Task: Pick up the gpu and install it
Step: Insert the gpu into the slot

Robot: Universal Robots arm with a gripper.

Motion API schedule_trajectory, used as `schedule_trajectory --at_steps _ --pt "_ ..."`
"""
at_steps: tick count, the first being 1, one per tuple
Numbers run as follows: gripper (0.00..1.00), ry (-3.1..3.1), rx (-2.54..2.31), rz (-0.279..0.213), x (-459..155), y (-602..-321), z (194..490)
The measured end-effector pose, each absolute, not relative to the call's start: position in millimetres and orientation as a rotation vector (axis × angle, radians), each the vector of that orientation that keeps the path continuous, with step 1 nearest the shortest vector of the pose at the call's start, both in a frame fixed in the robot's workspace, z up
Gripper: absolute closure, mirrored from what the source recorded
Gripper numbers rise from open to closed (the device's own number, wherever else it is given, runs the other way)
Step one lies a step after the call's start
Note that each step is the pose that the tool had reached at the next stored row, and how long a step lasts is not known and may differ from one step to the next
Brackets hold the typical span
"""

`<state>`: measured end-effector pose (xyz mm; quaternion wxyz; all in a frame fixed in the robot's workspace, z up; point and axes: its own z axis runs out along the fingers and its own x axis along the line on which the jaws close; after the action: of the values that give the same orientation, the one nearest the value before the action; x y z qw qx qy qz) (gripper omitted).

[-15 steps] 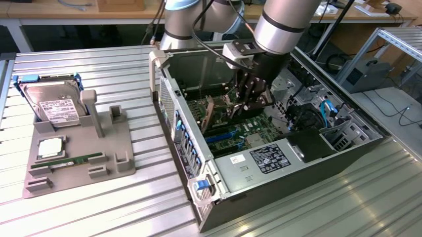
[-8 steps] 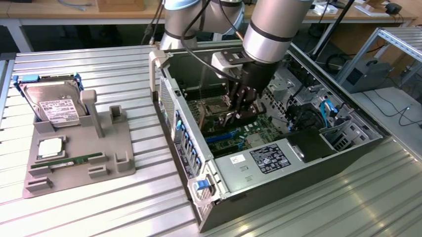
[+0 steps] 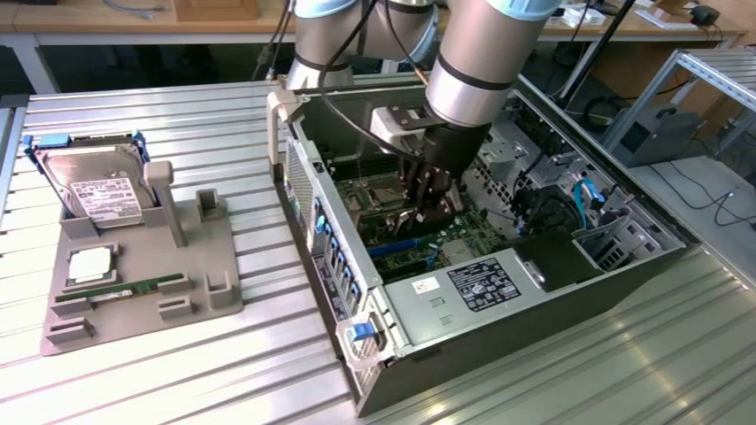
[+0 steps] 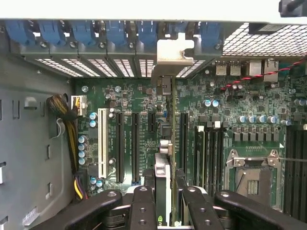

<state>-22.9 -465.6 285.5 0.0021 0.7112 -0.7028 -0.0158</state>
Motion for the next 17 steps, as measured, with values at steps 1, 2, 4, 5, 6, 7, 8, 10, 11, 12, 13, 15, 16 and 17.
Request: schedule_trajectory --at_steps 1,2,4,5,6,7,8,10,11,12,13,15,16,17 --pt "0.73 -2.205 2.231 -0.049 -23.5 -465.6 284.2" --pt "0.73 -2.205 2.231 -0.049 -24.6 -465.6 282.4" --pt "0.73 -2.204 2.231 -0.048 -26.3 -465.6 280.7" --pt "0.73 -2.204 2.231 -0.048 -26.9 -465.6 280.2" --pt "0.73 -2.204 2.231 -0.048 -27.6 -465.5 279.5" --pt "0.73 -2.204 2.231 -0.048 -27.7 -465.3 279.0" --pt "0.73 -2.204 2.231 -0.048 -27.8 -464.7 278.5" --pt "0.73 -2.204 2.231 -0.048 -27.8 -462.1 277.5" --pt "0.73 -2.204 2.231 -0.048 -27.9 -462.1 277.4" --pt "0.73 -2.204 2.231 -0.048 -28.3 -462.0 277.4" --pt "0.73 -2.204 2.231 -0.048 -29.1 -462.0 277.4" --pt "0.73 -2.204 2.231 -0.048 -29.9 -462.0 277.1" --pt "0.73 -2.204 2.231 -0.048 -29.9 -462.0 277.1" --pt "0.73 -2.205 2.23 -0.048 -29.9 -462.0 277.0"
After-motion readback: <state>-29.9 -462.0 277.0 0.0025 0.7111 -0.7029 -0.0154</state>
